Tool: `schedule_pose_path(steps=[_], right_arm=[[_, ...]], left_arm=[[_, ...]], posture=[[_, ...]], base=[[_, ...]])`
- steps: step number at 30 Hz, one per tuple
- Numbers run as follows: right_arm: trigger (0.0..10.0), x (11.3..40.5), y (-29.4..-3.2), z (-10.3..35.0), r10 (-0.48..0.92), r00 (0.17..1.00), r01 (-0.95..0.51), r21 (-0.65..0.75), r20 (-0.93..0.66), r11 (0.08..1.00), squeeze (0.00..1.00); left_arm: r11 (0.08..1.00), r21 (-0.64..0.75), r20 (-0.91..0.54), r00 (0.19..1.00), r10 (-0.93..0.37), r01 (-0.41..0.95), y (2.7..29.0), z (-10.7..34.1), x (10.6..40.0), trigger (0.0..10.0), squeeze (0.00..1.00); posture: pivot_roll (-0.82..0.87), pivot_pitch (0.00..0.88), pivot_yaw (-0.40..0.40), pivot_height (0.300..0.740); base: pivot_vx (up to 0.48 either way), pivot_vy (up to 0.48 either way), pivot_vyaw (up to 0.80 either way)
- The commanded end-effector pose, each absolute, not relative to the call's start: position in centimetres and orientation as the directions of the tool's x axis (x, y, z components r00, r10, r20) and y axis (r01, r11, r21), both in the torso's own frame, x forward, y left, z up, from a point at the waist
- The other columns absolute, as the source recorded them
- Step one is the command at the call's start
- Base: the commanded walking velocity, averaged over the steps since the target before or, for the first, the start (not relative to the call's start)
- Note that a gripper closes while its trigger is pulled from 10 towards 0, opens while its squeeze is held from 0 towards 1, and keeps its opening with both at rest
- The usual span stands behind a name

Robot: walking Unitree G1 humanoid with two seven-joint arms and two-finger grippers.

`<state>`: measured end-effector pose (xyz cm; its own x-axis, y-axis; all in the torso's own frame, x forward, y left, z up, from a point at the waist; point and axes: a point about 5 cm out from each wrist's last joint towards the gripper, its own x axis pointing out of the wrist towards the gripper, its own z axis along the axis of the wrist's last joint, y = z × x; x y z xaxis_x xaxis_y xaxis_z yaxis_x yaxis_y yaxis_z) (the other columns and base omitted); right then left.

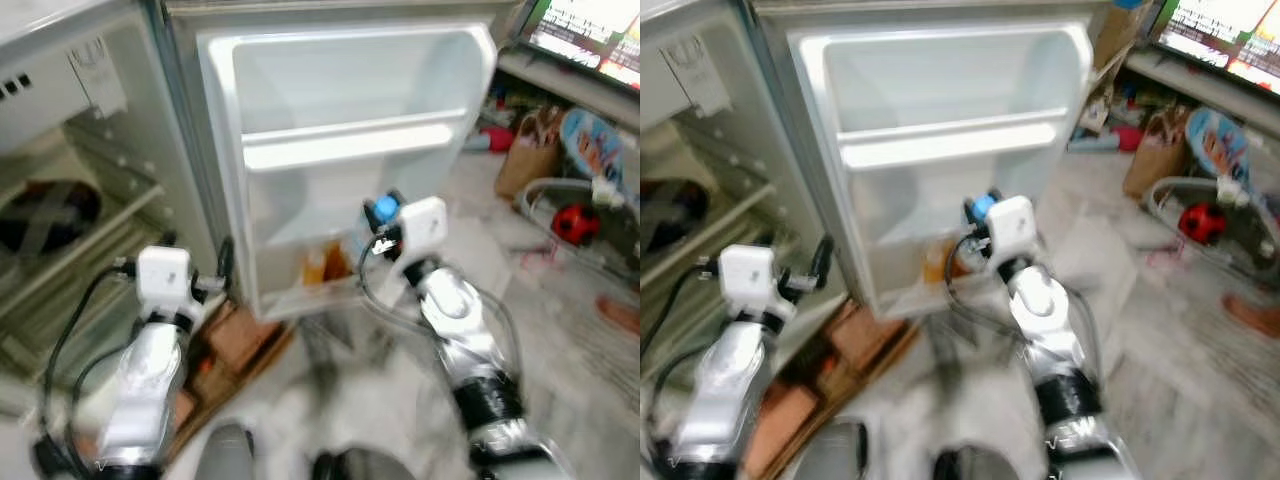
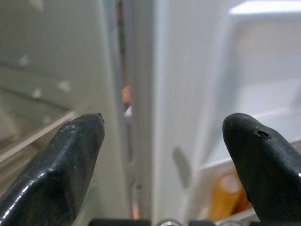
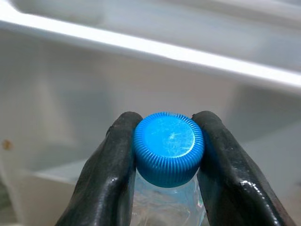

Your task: Restocking fridge

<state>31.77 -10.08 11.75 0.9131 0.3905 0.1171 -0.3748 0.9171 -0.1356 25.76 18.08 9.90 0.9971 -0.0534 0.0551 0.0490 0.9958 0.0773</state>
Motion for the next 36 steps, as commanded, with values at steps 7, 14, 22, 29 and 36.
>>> schedule_pose_path(steps=[7,14,22,29,36], right_arm=[[10.0,31.3,-10.2,11.4,0.391,0.915,-0.377,-0.13,0.103,0.917,0.0],[10.0,30.8,-10.3,10.6,0.4,0.914,-0.391,-0.113,0.069,0.913,0.0],[10.0,31.2,-10.4,10.8,0.391,0.917,-0.382,-0.113,0.071,0.917,0.0],[10.0,31.0,-10.5,10.9,0.396,0.914,-0.383,-0.139,0.082,0.913,0.0],[10.0,31.0,-10.6,10.7,0.388,0.919,-0.375,-0.137,0.077,0.917,0.0]], left_arm=[[0.996,0.074,0.013,0.998,-0.057,0.056,17.9,9.5,25.4,10.0,0.0],[0.995,0.086,-0.02,0.999,-0.049,0.05,18.2,9.0,24.8,10.0,0.0],[0.994,0.093,-0.019,0.998,-0.051,0.053,18.2,9.2,25.0,10.0,0.0],[0.993,0.101,-0.017,0.998,-0.06,0.062,18.1,9.2,25.1,10.0,0.0],[0.993,0.103,-0.021,0.998,-0.054,0.056,18.1,9.2,25.1,10.0,0.0]], posture=[[0.07,0.158,-0.093,0.74],[0.08,0.159,-0.097,0.74],[0.07,0.163,-0.094,0.74],[0.07,0.156,-0.093,0.74],[0.07,0.15,-0.092,0.74]], base=[[0.0,0.0,0.0],[0.0,0.274,0.0],[0.0,0.452,0.0],[0.0,0.049,0.0],[0.0,0.0,0.0]])
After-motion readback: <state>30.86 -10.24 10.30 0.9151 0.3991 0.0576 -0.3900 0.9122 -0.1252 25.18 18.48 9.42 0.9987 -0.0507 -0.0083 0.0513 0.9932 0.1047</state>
